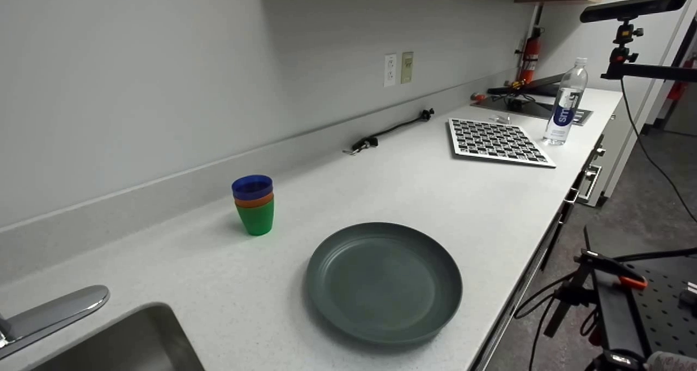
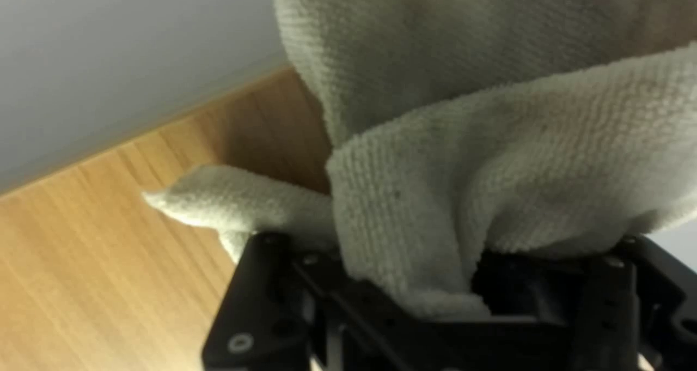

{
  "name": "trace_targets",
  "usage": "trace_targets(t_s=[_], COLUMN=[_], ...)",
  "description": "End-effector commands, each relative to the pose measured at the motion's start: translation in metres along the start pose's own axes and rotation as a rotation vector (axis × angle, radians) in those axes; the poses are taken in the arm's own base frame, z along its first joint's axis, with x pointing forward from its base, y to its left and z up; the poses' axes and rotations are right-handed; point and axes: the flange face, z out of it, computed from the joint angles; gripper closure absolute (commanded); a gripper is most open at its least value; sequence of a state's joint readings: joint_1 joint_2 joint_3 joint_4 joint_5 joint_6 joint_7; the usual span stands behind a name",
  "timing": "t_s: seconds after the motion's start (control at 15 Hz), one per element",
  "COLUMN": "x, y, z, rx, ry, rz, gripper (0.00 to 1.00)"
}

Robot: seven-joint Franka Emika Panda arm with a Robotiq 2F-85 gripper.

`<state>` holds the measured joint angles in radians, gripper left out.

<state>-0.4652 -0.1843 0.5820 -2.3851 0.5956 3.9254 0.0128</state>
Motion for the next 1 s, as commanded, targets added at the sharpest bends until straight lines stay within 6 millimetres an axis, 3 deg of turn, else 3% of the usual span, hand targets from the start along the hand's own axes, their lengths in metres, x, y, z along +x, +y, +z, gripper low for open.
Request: trace_targets(t_s=[0.0, 0.13, 0.33, 0.4, 0.47, 0.53, 0.6, 0.67, 0.73, 0.8, 0.87, 0.93], x=[-0.054, -0.055, -0.102, -0.098, -0.137, -0.131, -0.157, -0.142, -0.146, -0.170, -0.164, -0.170], y=[0.040, 0.043, 0.086, 0.079, 0.096, 0.100, 0.112, 0.128, 0.140, 0.156, 0.161, 0.156], z=[-0.012, -0.016, -0.041, -0.044, -0.046, -0.043, -0.049, -0.040, -0.038, -0.046, -0.041, -0.038], rx=[-0.090, -0.093, -0.184, -0.028, -0.044, 0.018, 0.059, -0.107, -0.136, -0.192, -0.239, -0.089], ry=[0.004, 0.020, 0.035, -0.041, -0.140, -0.137, -0.175, -0.171, -0.202, -0.211, -0.227, -0.272], rz=[-0.125, -0.142, -0.275, -0.292, -0.149, -0.323, -0.351, -0.400, -0.426, -0.479, -0.503, -0.548], gripper=[1.00, 1.00, 1.00, 1.00, 1.00, 1.00, 1.00, 1.00, 1.00, 1.00, 1.00, 1.00])
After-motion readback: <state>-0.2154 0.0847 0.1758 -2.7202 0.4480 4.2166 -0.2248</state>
